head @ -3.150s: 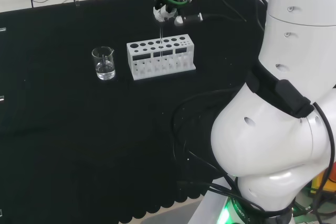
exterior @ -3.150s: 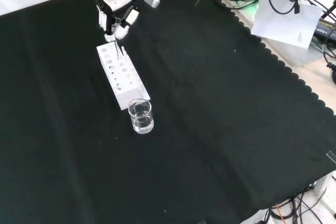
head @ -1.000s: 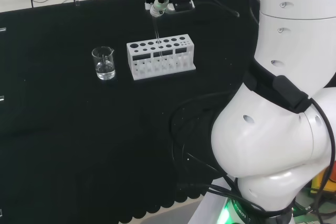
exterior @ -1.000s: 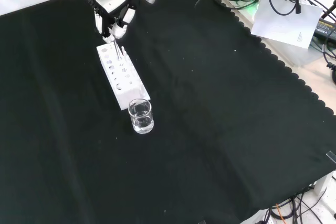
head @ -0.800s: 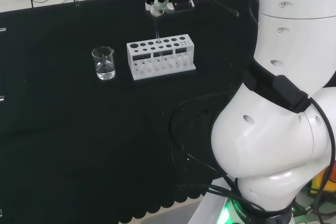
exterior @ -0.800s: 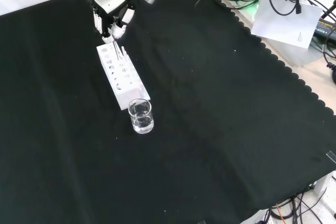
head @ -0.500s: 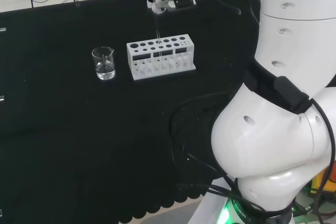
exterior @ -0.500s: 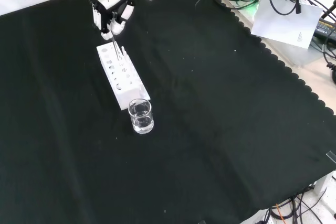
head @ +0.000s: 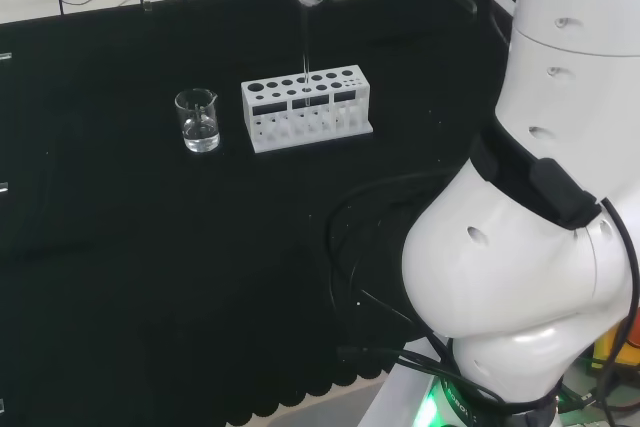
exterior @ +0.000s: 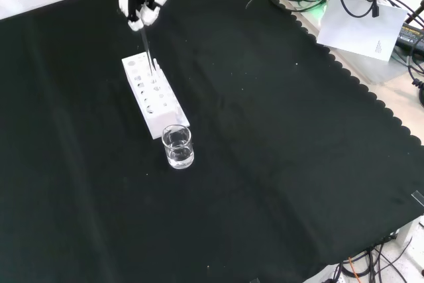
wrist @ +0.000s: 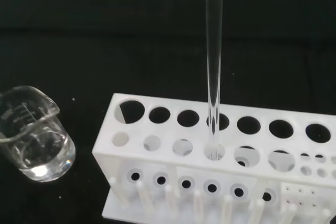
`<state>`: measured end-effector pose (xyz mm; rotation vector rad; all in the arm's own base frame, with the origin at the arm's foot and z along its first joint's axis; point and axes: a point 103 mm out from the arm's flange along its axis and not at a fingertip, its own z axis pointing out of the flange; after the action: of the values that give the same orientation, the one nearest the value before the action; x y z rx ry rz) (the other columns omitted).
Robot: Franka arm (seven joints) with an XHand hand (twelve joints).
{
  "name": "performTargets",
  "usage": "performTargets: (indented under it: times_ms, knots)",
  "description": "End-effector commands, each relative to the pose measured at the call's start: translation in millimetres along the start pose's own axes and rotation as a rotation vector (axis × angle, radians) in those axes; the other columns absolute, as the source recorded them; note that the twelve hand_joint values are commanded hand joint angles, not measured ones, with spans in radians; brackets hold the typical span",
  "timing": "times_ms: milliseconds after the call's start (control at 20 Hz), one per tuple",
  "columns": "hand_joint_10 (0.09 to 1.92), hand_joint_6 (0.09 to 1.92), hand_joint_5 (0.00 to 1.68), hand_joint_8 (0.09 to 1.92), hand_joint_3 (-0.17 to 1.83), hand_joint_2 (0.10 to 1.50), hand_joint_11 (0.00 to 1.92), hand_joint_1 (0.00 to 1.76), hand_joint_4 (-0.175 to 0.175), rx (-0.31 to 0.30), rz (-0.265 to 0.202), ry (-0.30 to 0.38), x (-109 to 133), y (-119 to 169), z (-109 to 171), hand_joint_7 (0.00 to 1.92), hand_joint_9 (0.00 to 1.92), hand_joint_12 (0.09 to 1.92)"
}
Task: Take the glass rod from the white test tube rack.
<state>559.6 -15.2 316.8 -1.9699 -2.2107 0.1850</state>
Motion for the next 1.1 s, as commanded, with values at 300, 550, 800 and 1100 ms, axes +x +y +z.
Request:
performTargets:
  times_ms: [300,550,800,1100]
  knots:
    - [0.8,0.67,1.21,1.13,-0.17,1.09,1.75,1.22,-0.175,-0.058,-0.033,0.027,17,-30,-34,1.48,1.73,0.67]
    - [0.8,0.67,1.21,1.13,-0.17,1.09,1.75,1.22,-0.175,-0.076,-0.045,0.02,27,-36,-42,1.48,1.73,0.67]
    - [0.79,0.67,1.21,1.13,-0.17,1.09,1.75,1.22,-0.175,-0.094,-0.055,0.012,32,-40,-51,1.48,1.74,0.68]
    - [0.79,0.67,1.21,1.13,-0.17,1.09,1.75,1.22,-0.175,-0.1,-0.069,0.01,34,-42,-52,1.48,1.74,0.68]
